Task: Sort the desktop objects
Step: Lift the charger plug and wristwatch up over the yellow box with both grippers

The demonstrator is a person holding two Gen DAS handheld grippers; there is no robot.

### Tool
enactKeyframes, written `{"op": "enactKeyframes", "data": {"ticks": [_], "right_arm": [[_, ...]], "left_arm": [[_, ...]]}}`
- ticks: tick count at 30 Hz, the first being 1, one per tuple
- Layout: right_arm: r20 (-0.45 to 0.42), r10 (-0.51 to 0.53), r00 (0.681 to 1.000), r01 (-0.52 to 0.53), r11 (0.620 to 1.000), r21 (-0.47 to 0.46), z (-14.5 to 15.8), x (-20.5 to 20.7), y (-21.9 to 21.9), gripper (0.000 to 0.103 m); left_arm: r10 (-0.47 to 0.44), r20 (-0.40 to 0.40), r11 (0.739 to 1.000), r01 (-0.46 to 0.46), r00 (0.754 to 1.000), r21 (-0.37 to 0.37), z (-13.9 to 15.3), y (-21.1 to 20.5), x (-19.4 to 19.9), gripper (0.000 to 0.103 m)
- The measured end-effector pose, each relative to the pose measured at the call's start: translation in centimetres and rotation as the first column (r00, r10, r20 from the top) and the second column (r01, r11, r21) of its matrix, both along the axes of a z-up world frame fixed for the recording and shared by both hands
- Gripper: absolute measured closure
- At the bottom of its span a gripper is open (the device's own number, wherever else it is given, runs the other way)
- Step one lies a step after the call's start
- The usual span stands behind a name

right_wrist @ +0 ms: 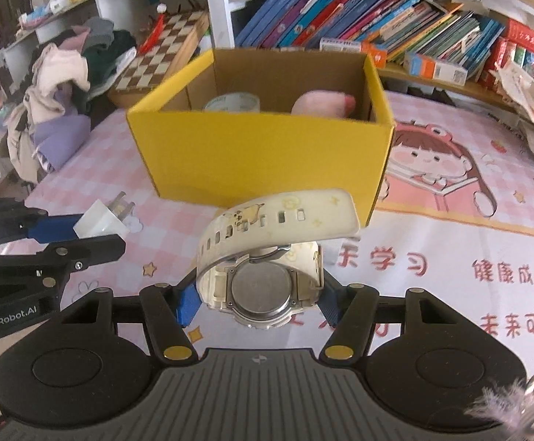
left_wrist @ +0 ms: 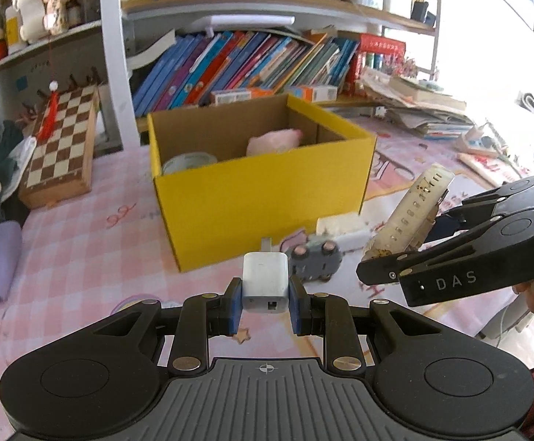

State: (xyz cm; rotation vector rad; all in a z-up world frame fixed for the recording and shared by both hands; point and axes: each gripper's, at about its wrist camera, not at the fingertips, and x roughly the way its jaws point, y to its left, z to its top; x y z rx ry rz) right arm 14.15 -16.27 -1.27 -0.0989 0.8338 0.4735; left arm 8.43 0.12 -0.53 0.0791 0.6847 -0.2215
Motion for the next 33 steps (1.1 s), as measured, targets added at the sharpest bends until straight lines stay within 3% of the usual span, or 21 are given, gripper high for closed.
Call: {"op": "enactKeyframes", "data": {"ticks": [10,21,33], "right_arm": [[0.092,0.014,0.996,-0.018,0.999,0.050,4.0,1.9,-1.2,0.043],[0.191,0.049,0.980,-0.064,0.995,0.073,7.8,7.1,-1.3,0.043],[0.233,0.142,0.962,-0.160,0.985,0.058,9.5,14.8,1.2,0.043]], "left_arm": [[-0.016,0.083,1.000,0.018,0.996,-0.022,3.1,-0.7,1.5,0.079],[-0.007,0.171,1.000,0.009,0.985,-0.009,5.9,-1.0,5.0,0.079],[0.038,0.132,0.999,-0.039,0.991,0.006,5.3,-0.7,10.8,0.079]]}}
